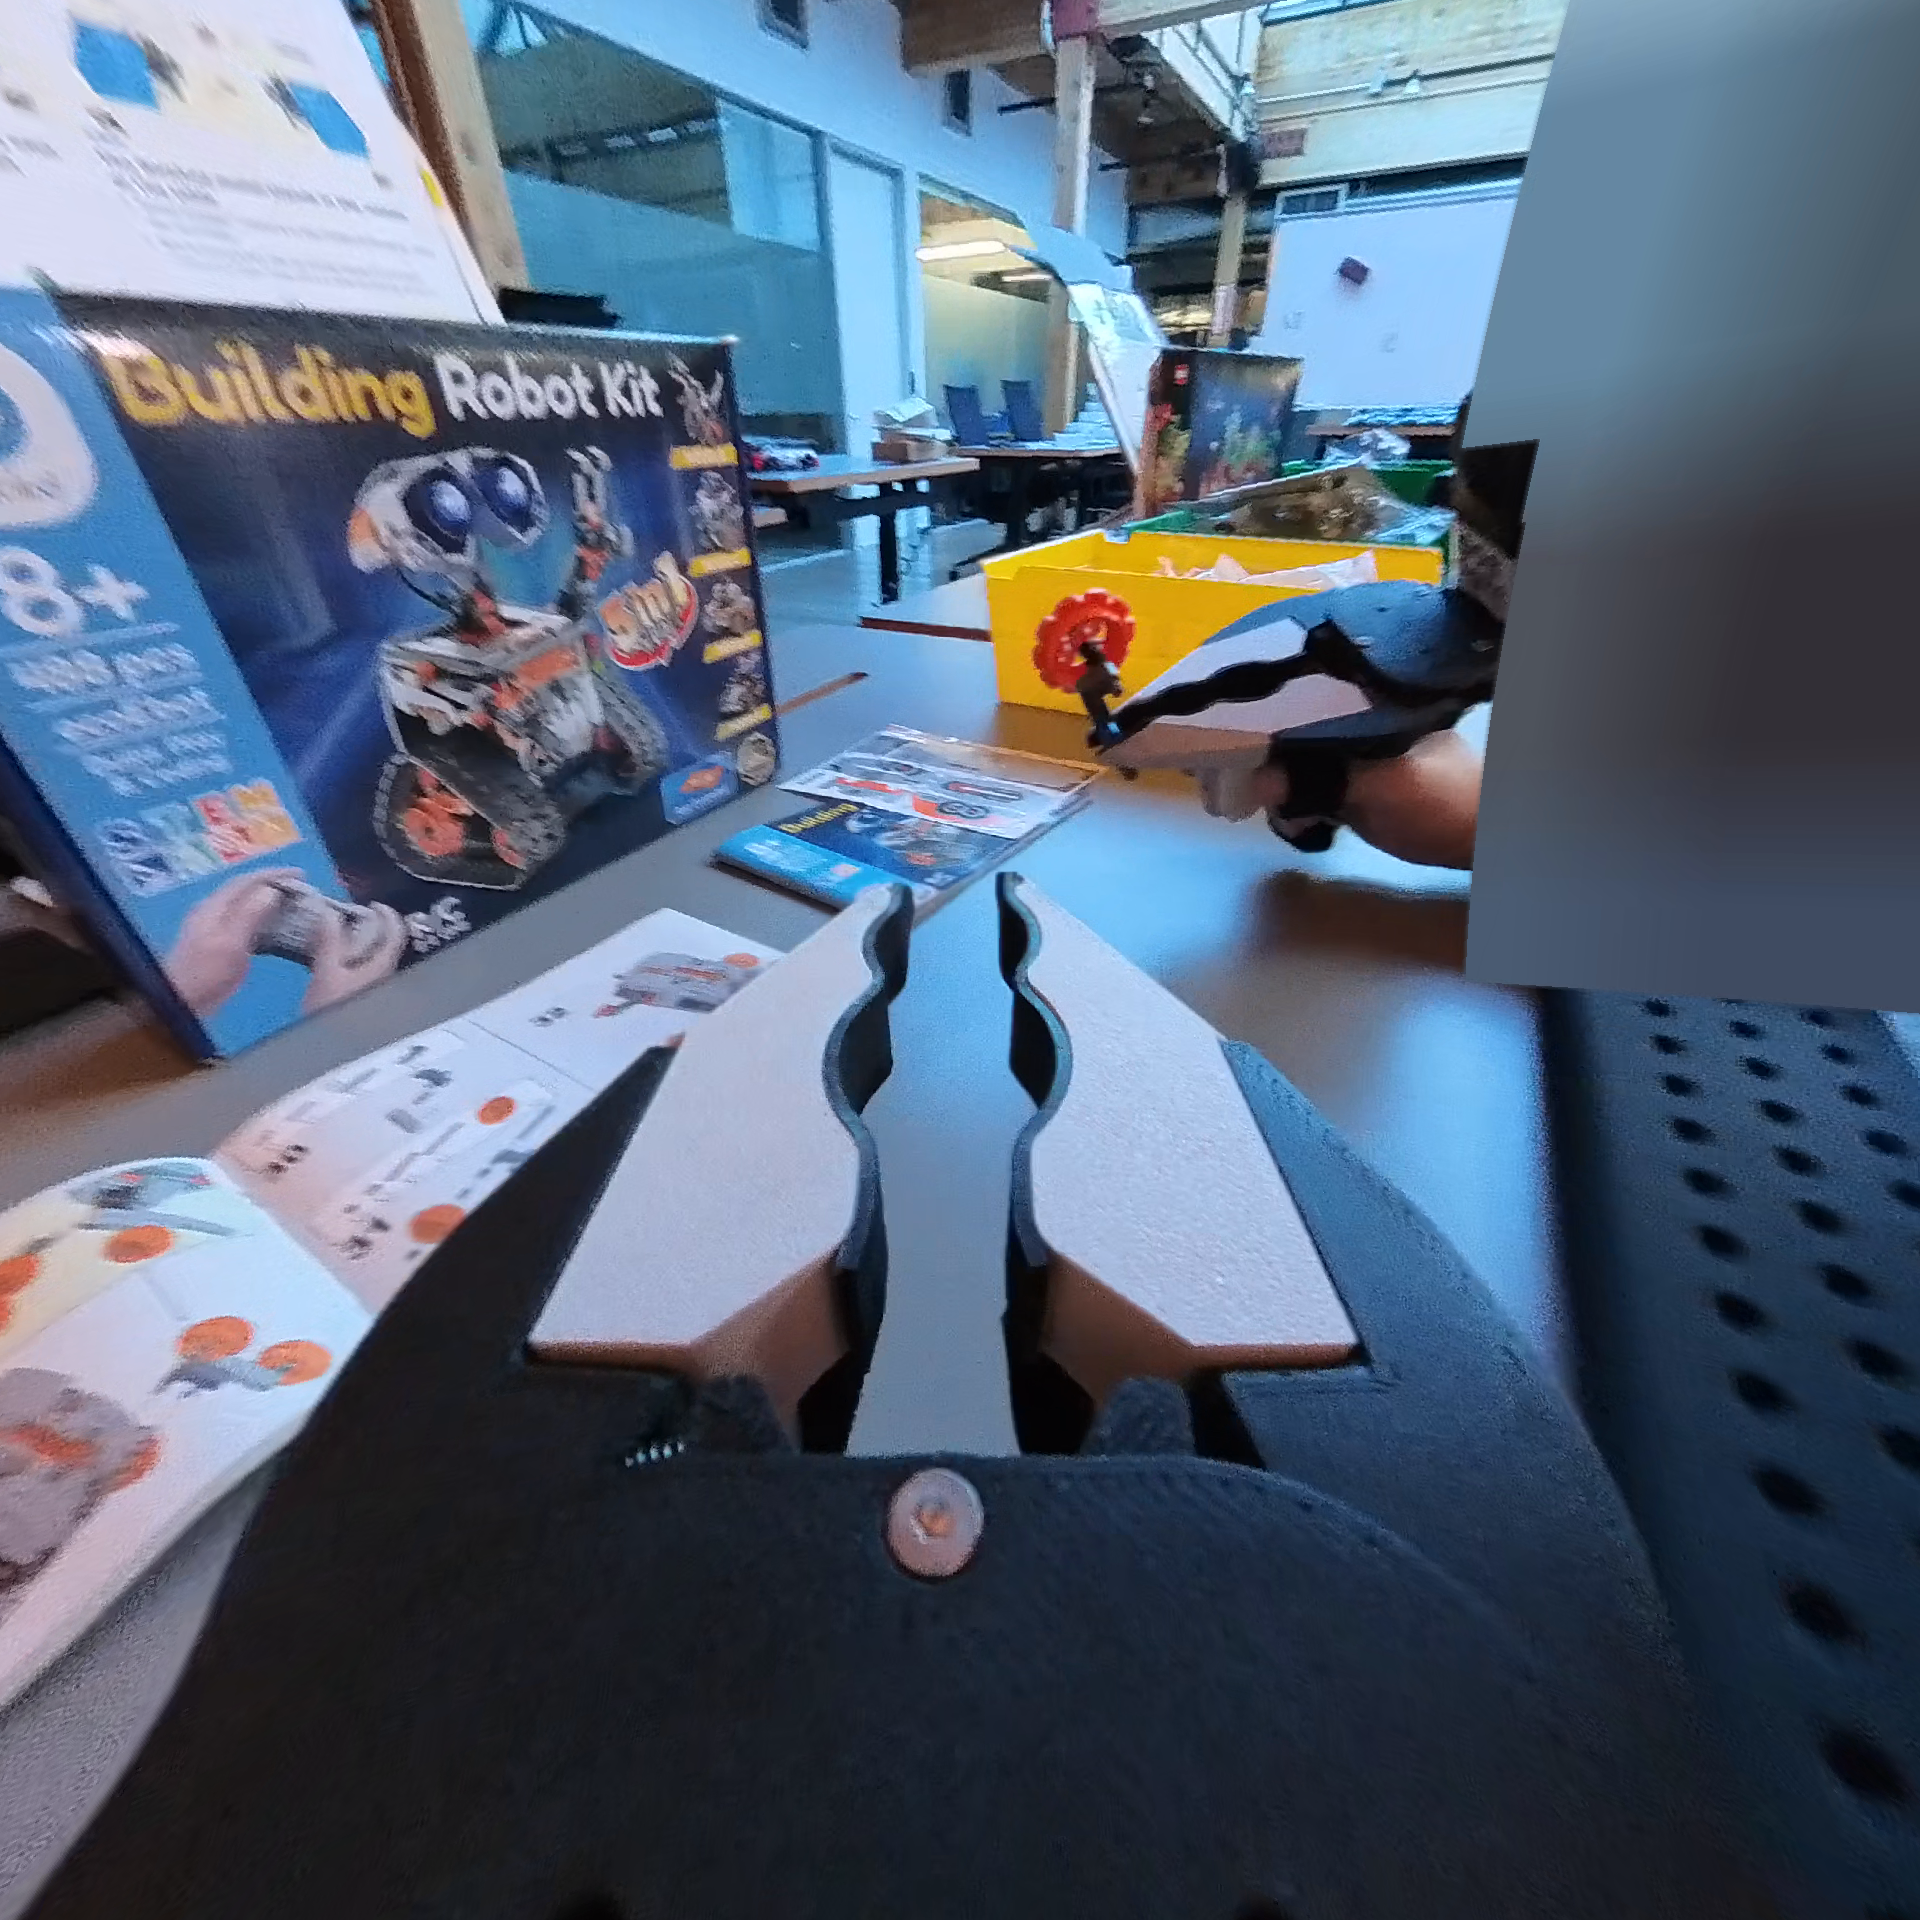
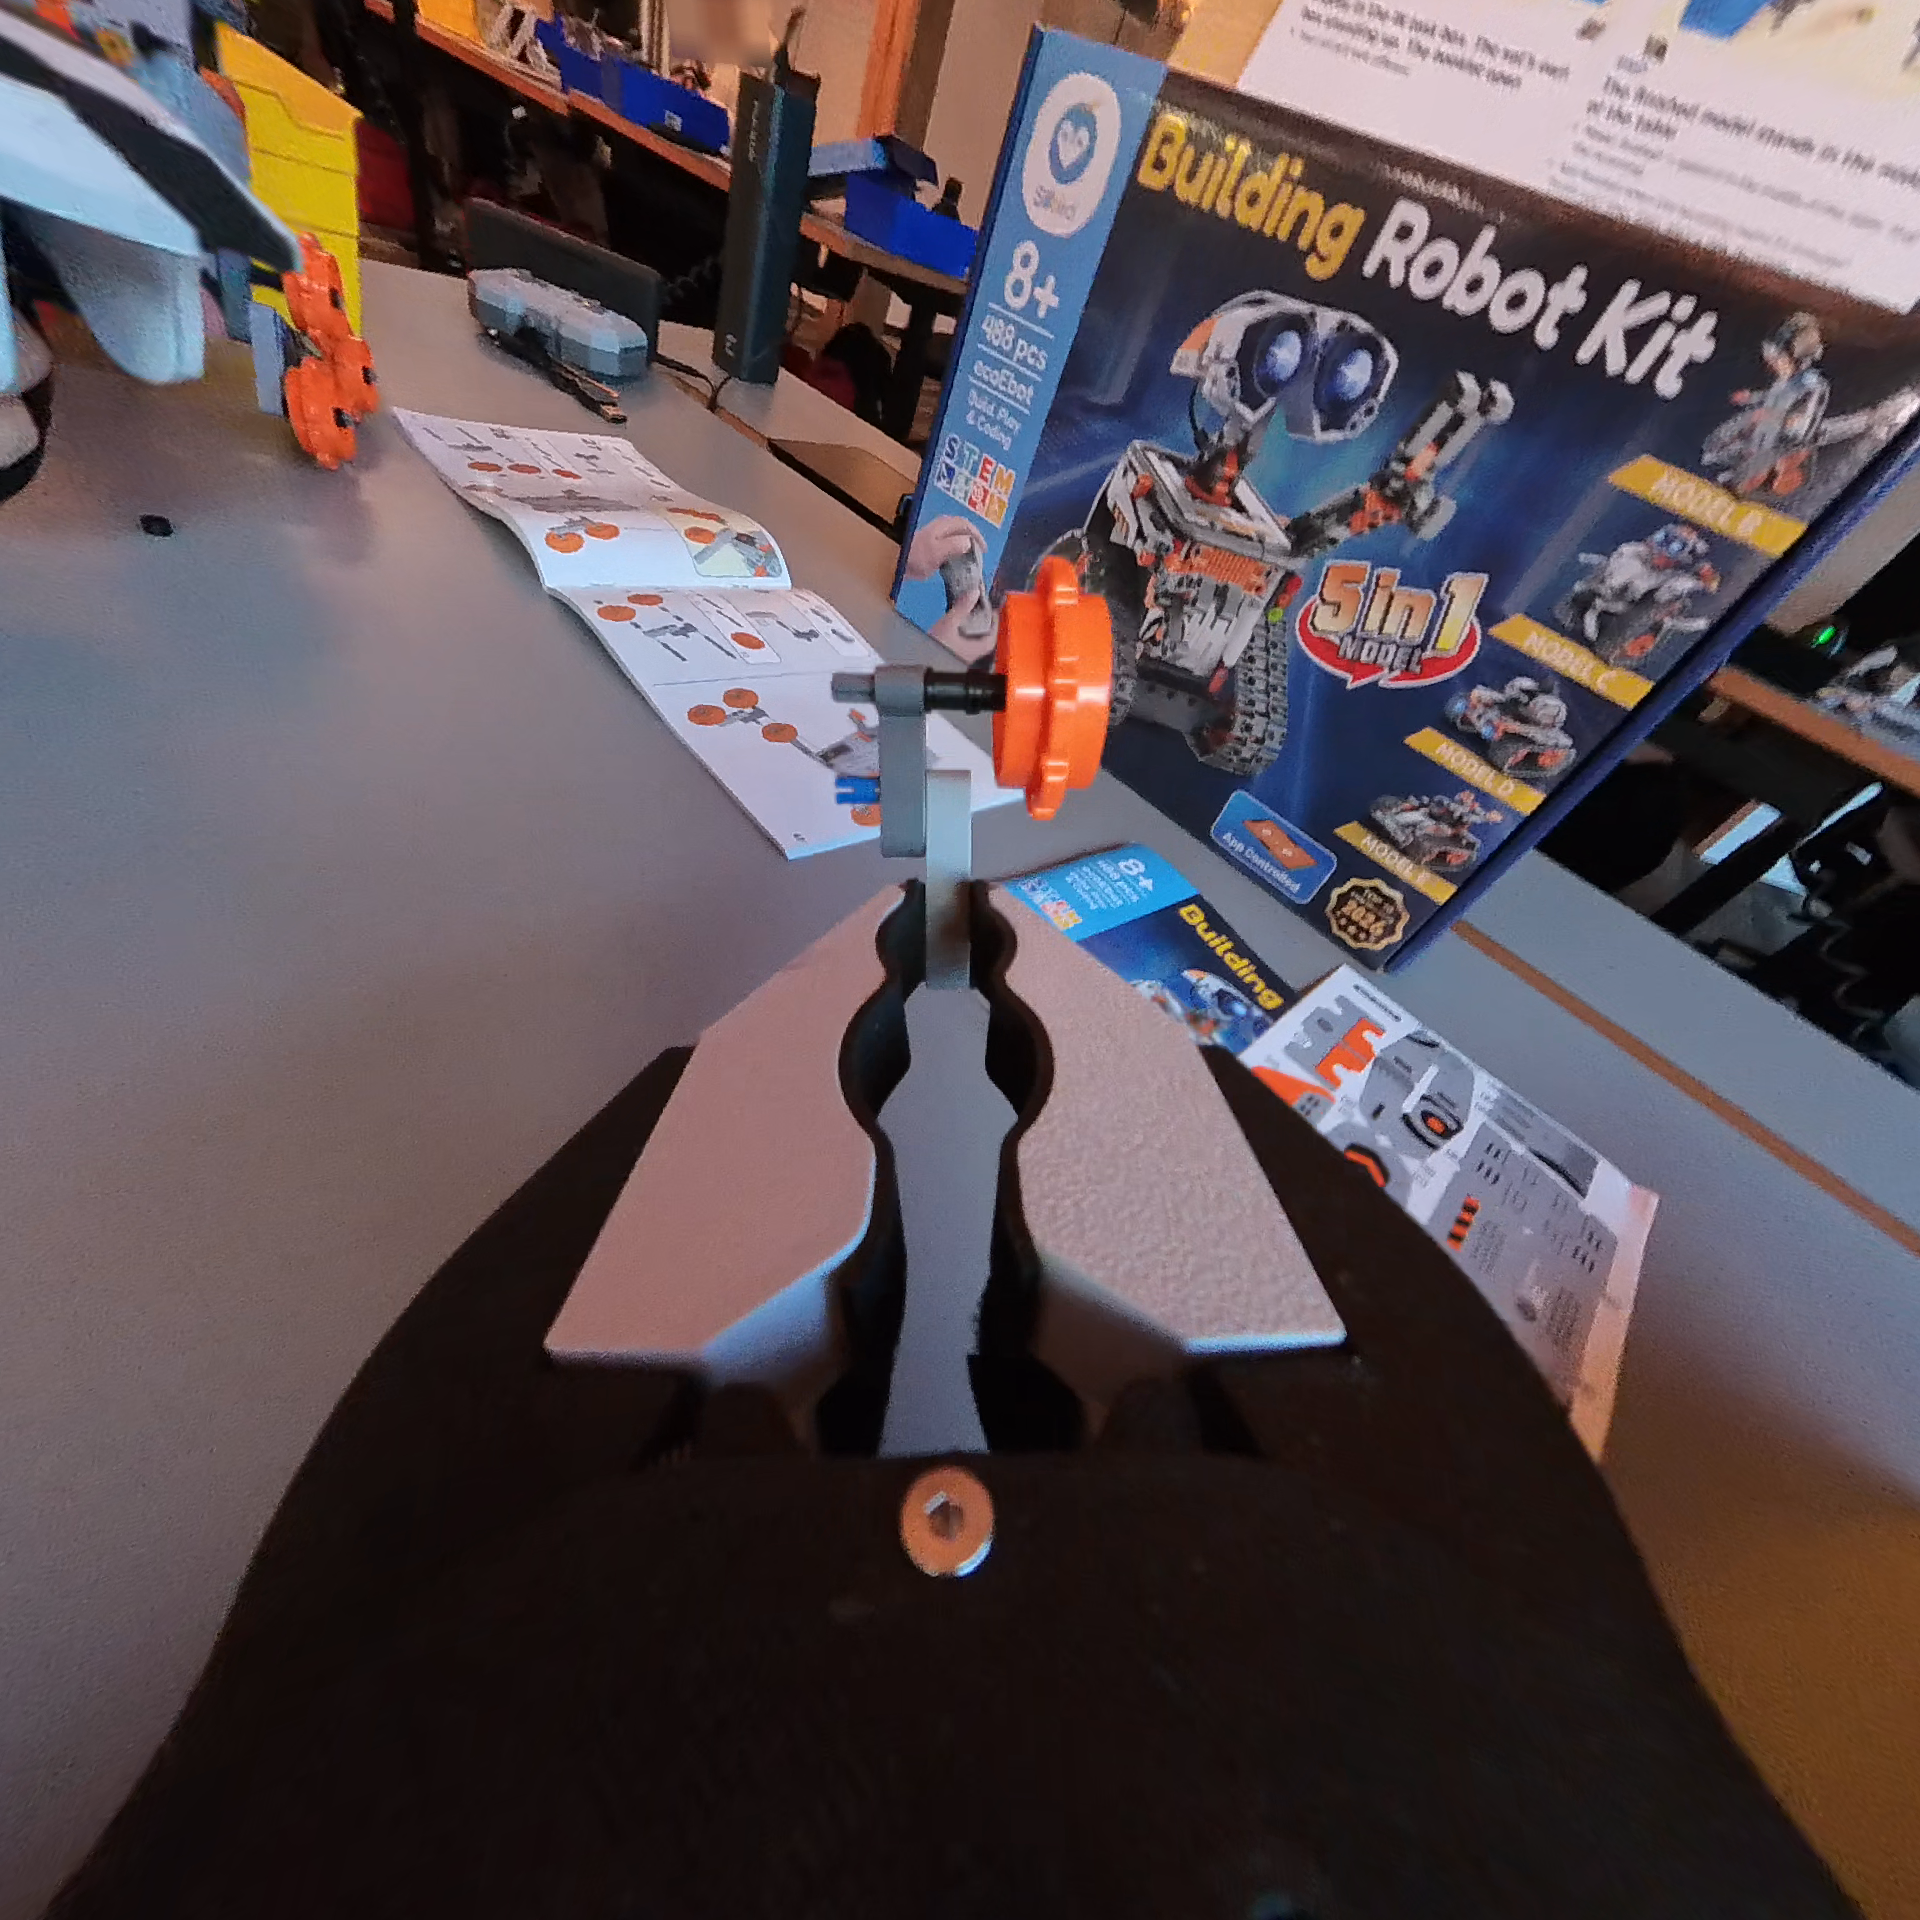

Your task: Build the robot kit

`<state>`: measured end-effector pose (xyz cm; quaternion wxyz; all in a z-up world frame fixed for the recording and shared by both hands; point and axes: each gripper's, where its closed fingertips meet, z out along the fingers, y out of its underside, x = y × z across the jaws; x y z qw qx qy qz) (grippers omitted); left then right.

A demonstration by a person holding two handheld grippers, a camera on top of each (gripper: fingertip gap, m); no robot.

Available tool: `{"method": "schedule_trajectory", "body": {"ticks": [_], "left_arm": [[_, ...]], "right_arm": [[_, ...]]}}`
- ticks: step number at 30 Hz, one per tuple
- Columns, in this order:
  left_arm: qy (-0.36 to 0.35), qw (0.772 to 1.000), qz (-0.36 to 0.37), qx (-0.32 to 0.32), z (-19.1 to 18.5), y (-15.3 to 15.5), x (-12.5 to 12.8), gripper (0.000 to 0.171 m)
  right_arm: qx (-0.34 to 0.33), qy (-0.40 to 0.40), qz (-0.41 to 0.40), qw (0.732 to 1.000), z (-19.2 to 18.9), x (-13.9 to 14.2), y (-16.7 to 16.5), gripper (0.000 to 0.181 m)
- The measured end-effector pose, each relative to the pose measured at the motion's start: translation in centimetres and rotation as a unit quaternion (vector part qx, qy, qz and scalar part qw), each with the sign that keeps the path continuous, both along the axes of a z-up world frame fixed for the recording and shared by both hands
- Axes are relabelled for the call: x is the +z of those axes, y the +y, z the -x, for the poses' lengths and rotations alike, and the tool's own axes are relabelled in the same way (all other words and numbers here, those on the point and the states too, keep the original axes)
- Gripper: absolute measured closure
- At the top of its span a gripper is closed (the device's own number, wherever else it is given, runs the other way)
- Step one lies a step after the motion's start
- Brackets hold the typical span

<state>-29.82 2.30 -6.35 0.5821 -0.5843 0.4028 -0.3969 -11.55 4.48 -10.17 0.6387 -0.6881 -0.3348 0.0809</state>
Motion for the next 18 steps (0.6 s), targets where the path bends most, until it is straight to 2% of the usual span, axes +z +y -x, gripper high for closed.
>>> {"method": "schedule_trajectory", "body": {"ticks": [4,8,10,15,18], "left_arm": [[-0.017,0.997,0.058,-0.052,-0.5,-0.7,0.0,0.156],[-0.048,0.990,0.102,-0.085,-0.7,-0.2,1.0,0.153],[-0.054,0.986,0.127,-0.093,-0.7,0.1,0.8,0.151],[-0.004,0.991,0.105,-0.082,-1.0,0.4,-0.9,0.146],[0.020,0.988,0.123,-0.087,-1.8,-0.2,-1.6,0.133]], "right_arm": [[-0.012,-0.014,0.013,1.000,-0.4,-0.9,0.8,0.174],[-0.048,-0.078,-0.034,0.995,-1.4,-0.6,2.4,0.174],[-0.047,-0.094,-0.045,0.993,-1.1,-0.6,2.2,0.174],[-0.052,-0.131,-0.085,0.986,-0.4,0.0,1.0,0.174],[-0.047,-0.155,-0.104,0.981,0.7,0.8,0.5,0.174]]}}
